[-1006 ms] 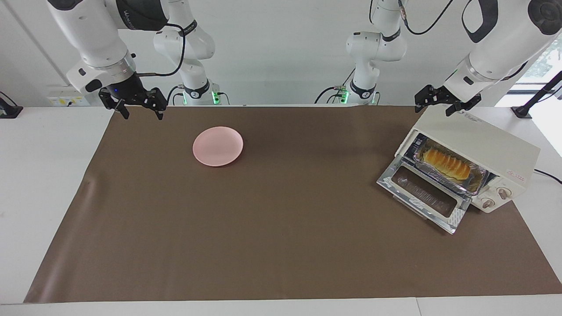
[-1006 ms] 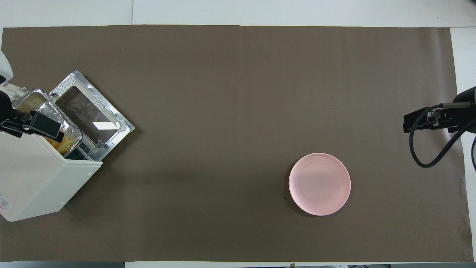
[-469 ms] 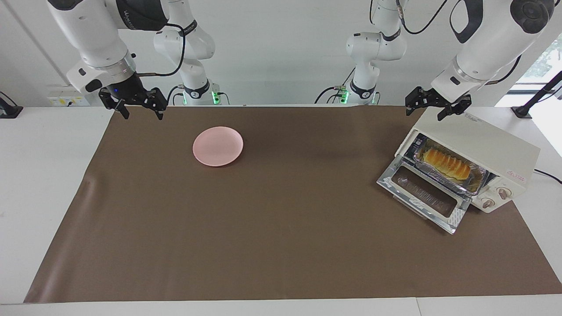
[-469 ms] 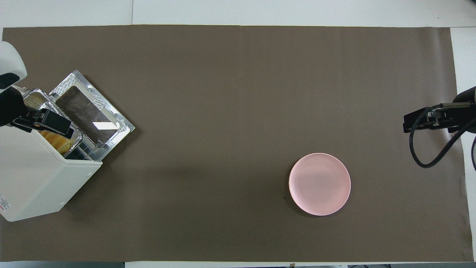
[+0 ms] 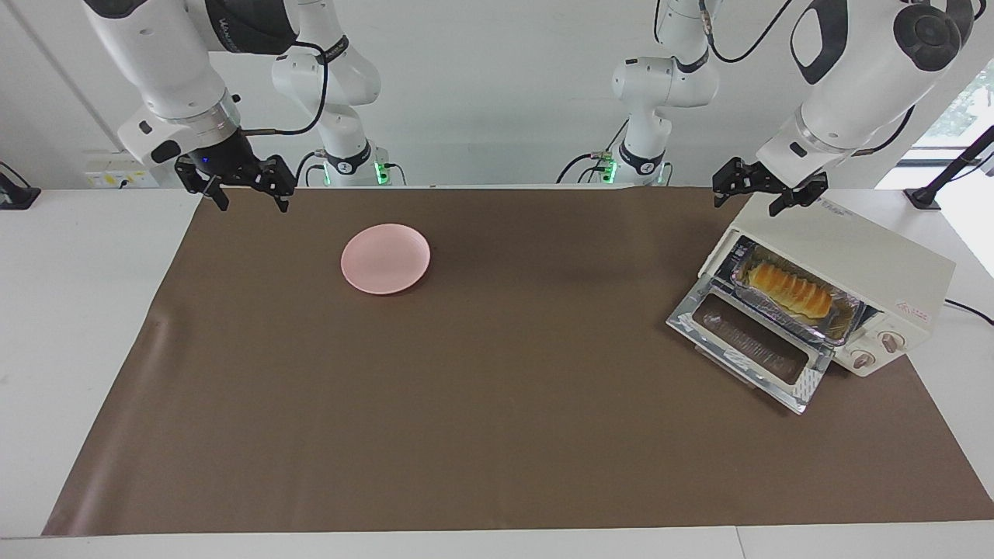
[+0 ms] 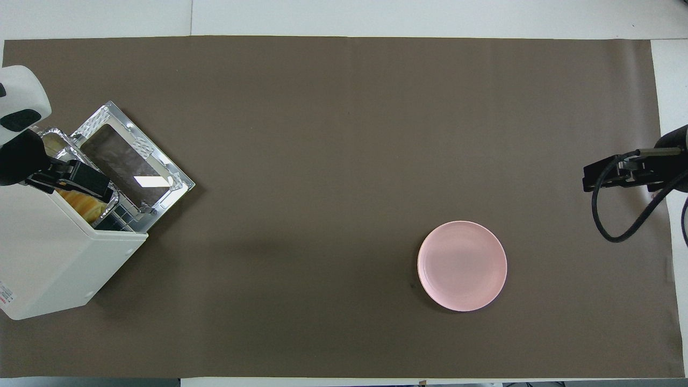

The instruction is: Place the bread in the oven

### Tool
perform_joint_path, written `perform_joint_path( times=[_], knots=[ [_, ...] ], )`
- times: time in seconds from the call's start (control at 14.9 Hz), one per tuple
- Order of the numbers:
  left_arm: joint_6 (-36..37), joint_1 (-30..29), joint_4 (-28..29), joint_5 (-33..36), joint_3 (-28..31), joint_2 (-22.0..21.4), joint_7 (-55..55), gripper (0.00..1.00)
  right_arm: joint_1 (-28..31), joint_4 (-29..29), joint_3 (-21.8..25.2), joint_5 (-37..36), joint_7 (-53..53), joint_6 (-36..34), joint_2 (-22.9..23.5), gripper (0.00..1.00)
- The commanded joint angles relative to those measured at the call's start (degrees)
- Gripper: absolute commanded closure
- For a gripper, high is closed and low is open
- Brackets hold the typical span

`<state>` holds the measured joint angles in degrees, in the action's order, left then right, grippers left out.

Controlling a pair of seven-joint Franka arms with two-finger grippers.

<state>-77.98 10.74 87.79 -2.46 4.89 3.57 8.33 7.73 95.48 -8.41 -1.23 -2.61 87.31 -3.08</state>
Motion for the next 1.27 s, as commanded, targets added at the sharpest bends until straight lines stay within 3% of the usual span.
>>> perform_joint_path(
  times=[0.0,0.27,1.21],
  knots=[
    [-1.83,-0.11,3.08,1.14,-0.58,-1.02,-0.33,0.00,0.79,1.03,-0.38,0.88,0.85,-0.48,-1.05,0.00],
    [-4.20,-0.55,2.82,1.23,-4.26,-1.02,0.03,0.00,0.79,1.03,-0.38,0.88,0.85,-0.48,-1.05,0.00],
    [-5.61,-1.87,2.38,1.40,-4.01,-1.02,-0.07,0.00,0.79,1.03,-0.38,0.88,0.85,-0.48,-1.05,0.00]
  ],
)
